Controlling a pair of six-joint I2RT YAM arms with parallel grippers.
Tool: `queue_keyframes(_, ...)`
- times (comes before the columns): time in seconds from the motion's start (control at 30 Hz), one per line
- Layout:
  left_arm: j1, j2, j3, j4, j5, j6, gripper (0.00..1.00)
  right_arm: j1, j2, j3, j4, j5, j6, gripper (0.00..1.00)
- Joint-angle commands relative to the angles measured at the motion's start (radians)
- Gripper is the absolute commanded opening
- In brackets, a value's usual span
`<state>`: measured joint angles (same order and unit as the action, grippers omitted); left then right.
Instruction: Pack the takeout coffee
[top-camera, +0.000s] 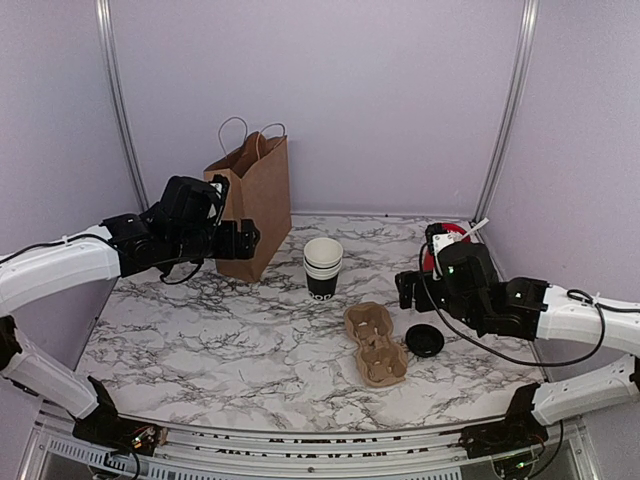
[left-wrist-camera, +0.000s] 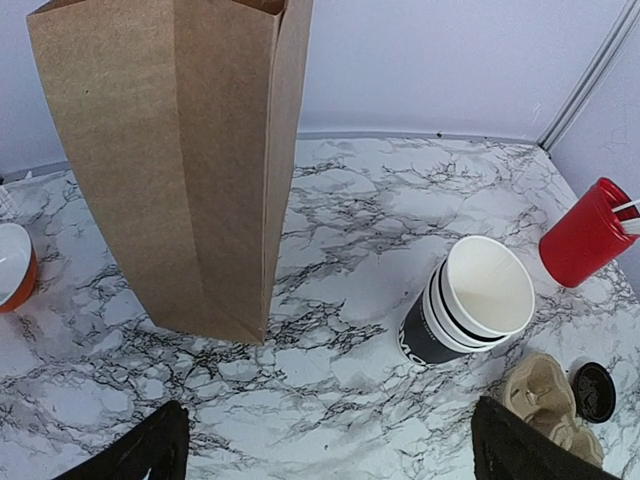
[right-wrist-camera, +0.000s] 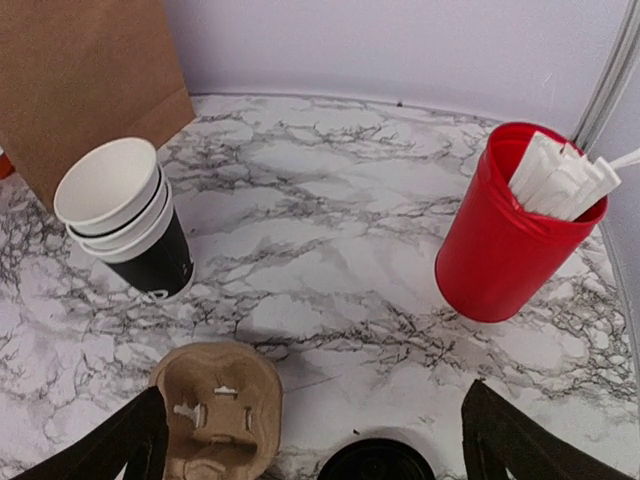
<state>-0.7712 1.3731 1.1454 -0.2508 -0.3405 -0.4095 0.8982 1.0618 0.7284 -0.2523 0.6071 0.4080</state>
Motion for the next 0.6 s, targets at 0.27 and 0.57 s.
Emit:
queue_keyframes(0.27, 0.001, -0.131, -0.058, -0.021, 0.035, 0.250, 0.99, -0.099, 0.326, 0.403, -0.115, -0.274, 0.023, 0.91)
queue_keyframes(0.57, 0.001, -0.192, -0.082, -0.015, -0.012, 0.287, 0.99, -0.100, 0.617, 0.704, -0.222, -0.353, 0.068, 0.78)
